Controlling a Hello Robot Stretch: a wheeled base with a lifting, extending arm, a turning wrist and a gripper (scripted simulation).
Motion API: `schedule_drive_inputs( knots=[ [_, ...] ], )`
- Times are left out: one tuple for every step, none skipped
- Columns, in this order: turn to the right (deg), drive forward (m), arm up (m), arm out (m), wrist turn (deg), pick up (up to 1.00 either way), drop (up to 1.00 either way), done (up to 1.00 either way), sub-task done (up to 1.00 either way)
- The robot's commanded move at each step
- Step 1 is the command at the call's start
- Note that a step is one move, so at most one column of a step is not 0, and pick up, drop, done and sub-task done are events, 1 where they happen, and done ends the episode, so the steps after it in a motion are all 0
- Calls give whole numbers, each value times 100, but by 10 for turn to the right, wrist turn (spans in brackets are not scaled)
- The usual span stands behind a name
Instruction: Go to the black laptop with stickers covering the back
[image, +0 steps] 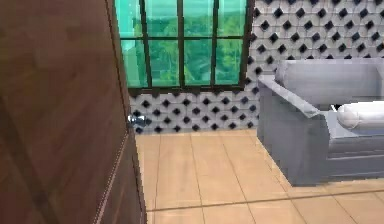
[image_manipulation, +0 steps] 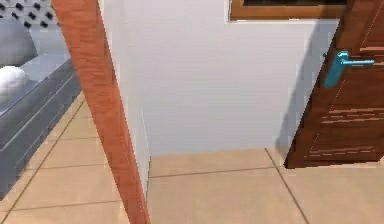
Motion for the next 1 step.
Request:
schedule_drive_inputs(
  knots=[
    [300, 0, 0, 0, 0, 0, 0, 0, 0]
  ],
)
